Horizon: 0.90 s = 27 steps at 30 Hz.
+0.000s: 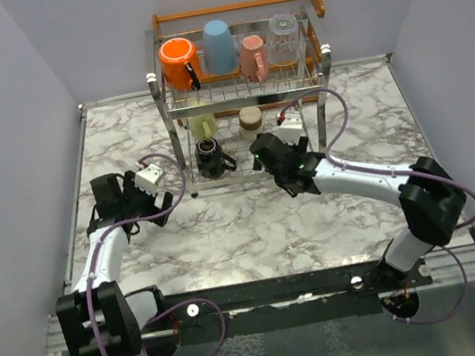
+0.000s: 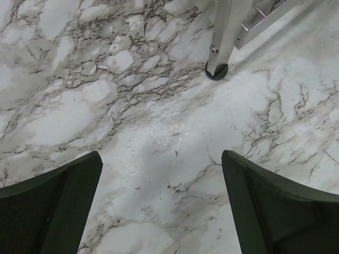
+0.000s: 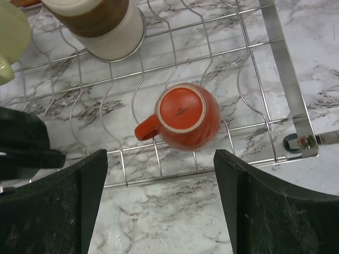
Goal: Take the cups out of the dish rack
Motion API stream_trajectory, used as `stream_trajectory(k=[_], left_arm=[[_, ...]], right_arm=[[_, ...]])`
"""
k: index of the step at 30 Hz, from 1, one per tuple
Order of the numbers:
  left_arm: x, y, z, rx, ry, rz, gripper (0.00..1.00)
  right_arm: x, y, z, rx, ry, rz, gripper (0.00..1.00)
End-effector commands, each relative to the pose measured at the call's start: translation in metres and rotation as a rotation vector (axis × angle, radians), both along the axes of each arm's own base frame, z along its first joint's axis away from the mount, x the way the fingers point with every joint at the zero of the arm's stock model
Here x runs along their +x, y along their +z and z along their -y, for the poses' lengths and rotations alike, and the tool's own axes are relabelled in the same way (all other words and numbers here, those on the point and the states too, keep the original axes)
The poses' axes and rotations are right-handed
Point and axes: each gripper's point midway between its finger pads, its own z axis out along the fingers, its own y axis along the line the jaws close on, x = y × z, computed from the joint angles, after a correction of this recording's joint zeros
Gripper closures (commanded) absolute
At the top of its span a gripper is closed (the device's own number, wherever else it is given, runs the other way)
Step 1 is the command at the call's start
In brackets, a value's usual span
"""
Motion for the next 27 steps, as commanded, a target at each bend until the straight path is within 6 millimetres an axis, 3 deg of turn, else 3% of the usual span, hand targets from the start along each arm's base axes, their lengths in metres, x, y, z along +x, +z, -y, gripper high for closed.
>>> stream_trajectory(k=[1,14,21,27], left_arm=[[-0.011,0.004,0.008,-0.014,-0.056,0.020,0.01],[-0.018,0.013,0.013,-0.021,-0.091,0.049,0.01],[-0.021,0.020,0.013,-0.018,-0.083,0.057,0.01],[-0.026,0.029,0.014,-0.016,-0.084,0.078,0.01]], right_arm=[[0.015,-0.005,0.013,-0.113,-0.125,0.018,0.18],[0.037,-0.016,0.021,-0.228,-0.160,0.046,0.11],[0.056,-0.023,0.013,-0.225,-0.133,0.042,0.11],[0.056,-0.037,0.011,-0.242,-0.111,0.028,0.16]])
